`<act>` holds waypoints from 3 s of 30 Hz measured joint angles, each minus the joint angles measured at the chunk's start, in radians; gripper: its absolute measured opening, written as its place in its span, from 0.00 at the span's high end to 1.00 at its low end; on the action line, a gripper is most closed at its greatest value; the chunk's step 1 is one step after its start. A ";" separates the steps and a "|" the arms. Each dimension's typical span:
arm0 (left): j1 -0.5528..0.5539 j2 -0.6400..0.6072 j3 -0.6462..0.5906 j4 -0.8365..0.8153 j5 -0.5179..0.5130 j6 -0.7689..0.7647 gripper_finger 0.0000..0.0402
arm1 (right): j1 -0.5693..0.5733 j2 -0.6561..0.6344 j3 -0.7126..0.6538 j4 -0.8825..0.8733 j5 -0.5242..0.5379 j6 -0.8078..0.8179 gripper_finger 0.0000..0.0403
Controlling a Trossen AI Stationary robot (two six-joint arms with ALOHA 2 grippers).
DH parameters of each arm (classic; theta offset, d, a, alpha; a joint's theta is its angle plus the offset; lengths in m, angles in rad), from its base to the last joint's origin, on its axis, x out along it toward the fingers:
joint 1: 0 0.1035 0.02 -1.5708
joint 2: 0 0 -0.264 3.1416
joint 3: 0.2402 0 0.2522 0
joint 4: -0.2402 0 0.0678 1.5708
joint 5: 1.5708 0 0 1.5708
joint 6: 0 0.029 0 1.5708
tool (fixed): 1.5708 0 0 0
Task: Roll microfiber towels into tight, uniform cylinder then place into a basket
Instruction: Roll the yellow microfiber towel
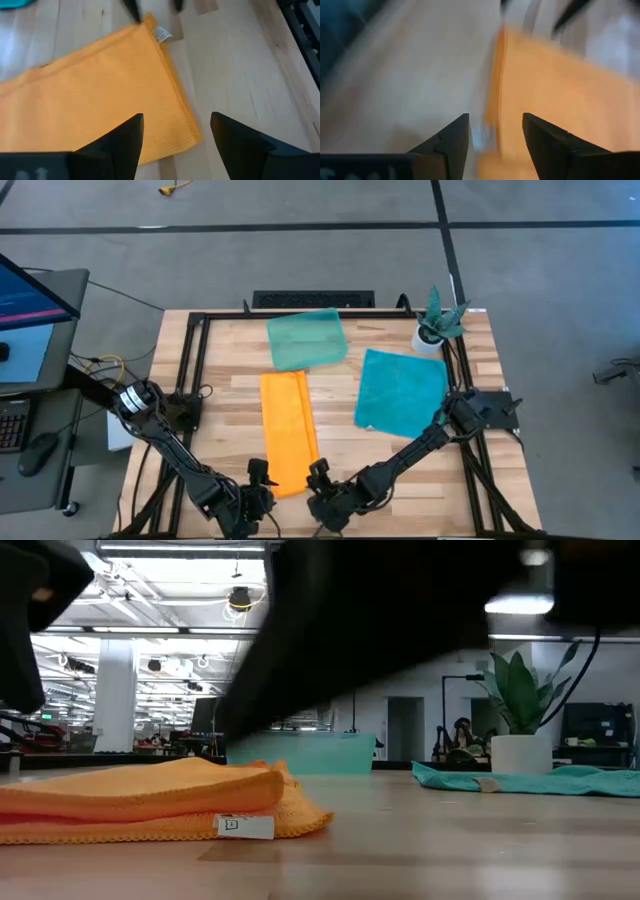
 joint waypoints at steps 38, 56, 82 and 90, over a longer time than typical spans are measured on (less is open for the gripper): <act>0.058 -0.003 -0.242 0.355 0.093 -0.053 0.67 | -0.076 0.059 0.002 -0.039 -0.101 0.175 0.52; 0.026 0.004 -0.187 0.315 0.073 0.048 0.98 | -0.069 0.064 0.039 -0.106 -0.085 0.166 0.93; -0.143 0.002 0.272 -0.284 -0.146 0.040 0.99 | 0.113 0.064 0.426 -0.365 0.144 0.148 0.96; -0.141 0.001 0.295 -0.439 -0.243 -0.004 0.99 | 0.076 0.062 0.408 -0.396 0.222 0.152 0.97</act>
